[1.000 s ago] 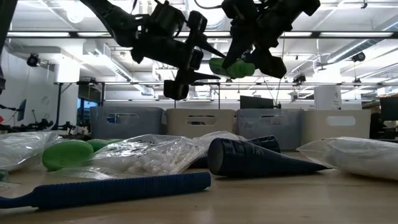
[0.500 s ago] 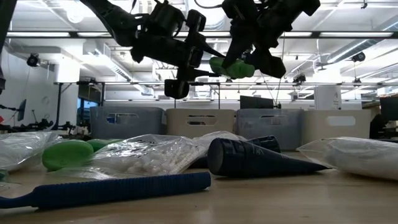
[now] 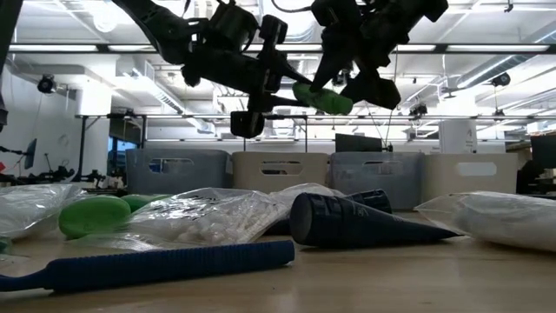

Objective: Pick & Place Travel size toiletries
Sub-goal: Put the right shampoo into the left black bin

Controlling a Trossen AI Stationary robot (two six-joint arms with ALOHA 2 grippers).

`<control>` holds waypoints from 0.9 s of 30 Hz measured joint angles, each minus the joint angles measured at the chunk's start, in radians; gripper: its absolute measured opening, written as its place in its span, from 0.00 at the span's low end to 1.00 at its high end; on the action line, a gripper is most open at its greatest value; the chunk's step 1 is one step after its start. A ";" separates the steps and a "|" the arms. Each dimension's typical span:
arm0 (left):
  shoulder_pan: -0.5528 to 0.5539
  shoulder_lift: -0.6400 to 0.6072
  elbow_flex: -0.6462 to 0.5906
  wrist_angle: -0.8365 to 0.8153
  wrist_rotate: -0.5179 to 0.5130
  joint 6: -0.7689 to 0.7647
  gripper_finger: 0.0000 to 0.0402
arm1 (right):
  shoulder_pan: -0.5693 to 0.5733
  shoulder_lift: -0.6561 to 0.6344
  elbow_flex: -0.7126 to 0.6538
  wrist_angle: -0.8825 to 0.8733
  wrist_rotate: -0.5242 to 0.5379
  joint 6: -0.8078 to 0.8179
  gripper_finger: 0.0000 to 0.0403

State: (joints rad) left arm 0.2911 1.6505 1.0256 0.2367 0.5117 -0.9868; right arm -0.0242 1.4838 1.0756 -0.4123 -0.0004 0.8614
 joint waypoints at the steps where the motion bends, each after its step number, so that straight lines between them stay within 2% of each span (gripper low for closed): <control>1: 0.001 0.000 0.000 -0.010 -0.006 0.008 0.33 | 0.001 -0.004 0.000 -0.009 0.000 0.002 0.55; 8: 0.011 -0.005 0.000 -0.114 -0.074 0.081 0.33 | 0.003 -0.054 0.000 -0.055 0.006 0.001 0.69; 13: 0.026 -0.059 0.000 -0.155 -0.098 0.123 0.32 | 0.007 -0.120 0.000 -0.071 0.096 0.000 0.77; 16: 0.039 -0.133 0.000 -0.182 -0.119 0.146 0.31 | 0.007 -0.167 0.000 -0.085 0.145 0.002 0.81; 19: 0.050 -0.229 0.000 -0.292 -0.213 0.213 0.31 | 0.007 -0.209 0.000 -0.092 0.195 0.003 0.83; 25: 0.054 -0.448 0.000 -0.633 -0.536 0.358 0.31 | 0.005 -0.244 0.000 -0.119 0.237 0.006 0.85; 27: 0.055 -0.508 0.000 -0.737 -0.610 0.373 0.31 | 0.004 -0.239 0.000 -0.114 0.239 0.006 0.84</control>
State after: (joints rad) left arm 0.3461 1.1429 1.0252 -0.5000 -0.0987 -0.6143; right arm -0.0200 1.2447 1.0758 -0.5266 0.2390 0.8669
